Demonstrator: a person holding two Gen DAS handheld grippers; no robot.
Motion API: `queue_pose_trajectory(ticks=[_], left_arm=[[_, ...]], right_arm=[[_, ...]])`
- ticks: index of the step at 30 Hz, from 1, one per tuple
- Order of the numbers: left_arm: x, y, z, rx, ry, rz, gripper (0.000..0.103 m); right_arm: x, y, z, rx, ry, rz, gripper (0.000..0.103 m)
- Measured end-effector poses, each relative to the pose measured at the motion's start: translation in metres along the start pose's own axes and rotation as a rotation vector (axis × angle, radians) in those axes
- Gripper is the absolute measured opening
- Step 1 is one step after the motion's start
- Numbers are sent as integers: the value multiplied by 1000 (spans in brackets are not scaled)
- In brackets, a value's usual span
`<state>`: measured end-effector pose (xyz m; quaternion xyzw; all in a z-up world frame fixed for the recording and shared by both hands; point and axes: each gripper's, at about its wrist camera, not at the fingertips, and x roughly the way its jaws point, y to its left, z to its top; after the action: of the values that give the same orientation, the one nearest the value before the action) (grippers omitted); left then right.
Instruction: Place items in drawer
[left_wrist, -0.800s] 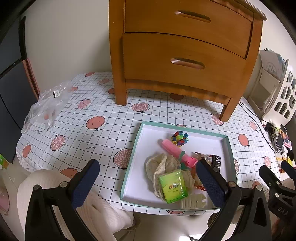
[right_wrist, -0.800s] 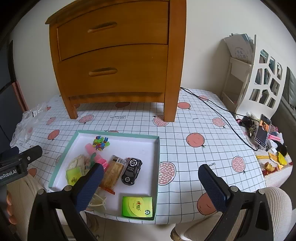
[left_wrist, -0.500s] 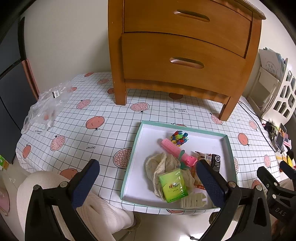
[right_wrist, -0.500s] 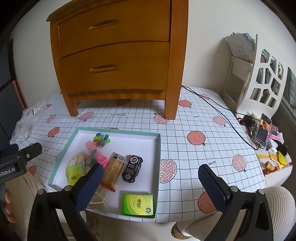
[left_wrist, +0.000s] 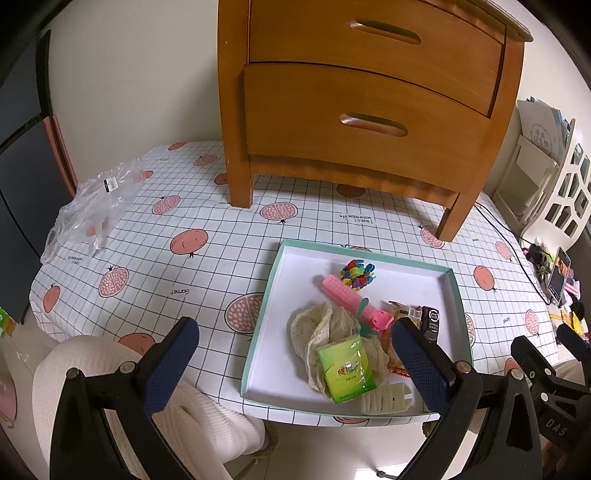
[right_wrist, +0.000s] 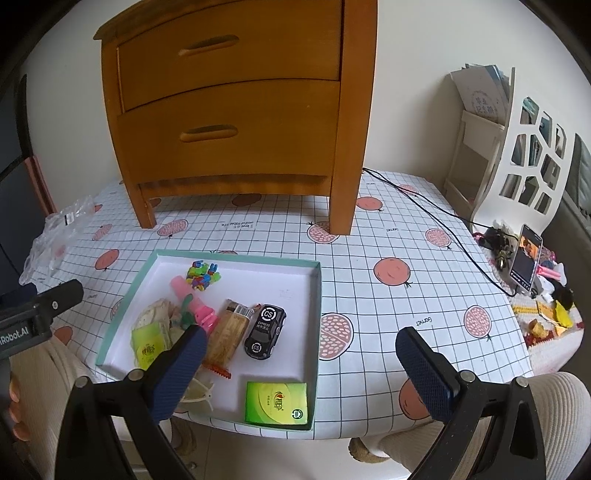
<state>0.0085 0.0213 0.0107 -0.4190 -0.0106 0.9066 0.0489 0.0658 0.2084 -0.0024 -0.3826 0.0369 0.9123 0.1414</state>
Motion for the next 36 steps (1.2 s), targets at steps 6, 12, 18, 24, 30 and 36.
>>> queue_pose_trajectory(ticks=[6,12,18,24,30,36], left_arm=[[0,0,-1,-3,-1,-2,103],[2,-1,1,-4,2,-6,103],[7,-2,3,-13,9,-34,103],[15,-10,25,36,-32,-55,103],[34,-13,60,65,-44,-109,103],[52,-4,102,7,-76,-169,103]], right_arm=[[-1,1,-1,-7,-3,1,103],[0,1,1,-3,-1,2,103],[3,0,2,2,-3,9,103],[14,-3,17,10,-10,49,103],[32,-6,49,41,-16,103,103],[51,-14,88,63,-40,131,103]])
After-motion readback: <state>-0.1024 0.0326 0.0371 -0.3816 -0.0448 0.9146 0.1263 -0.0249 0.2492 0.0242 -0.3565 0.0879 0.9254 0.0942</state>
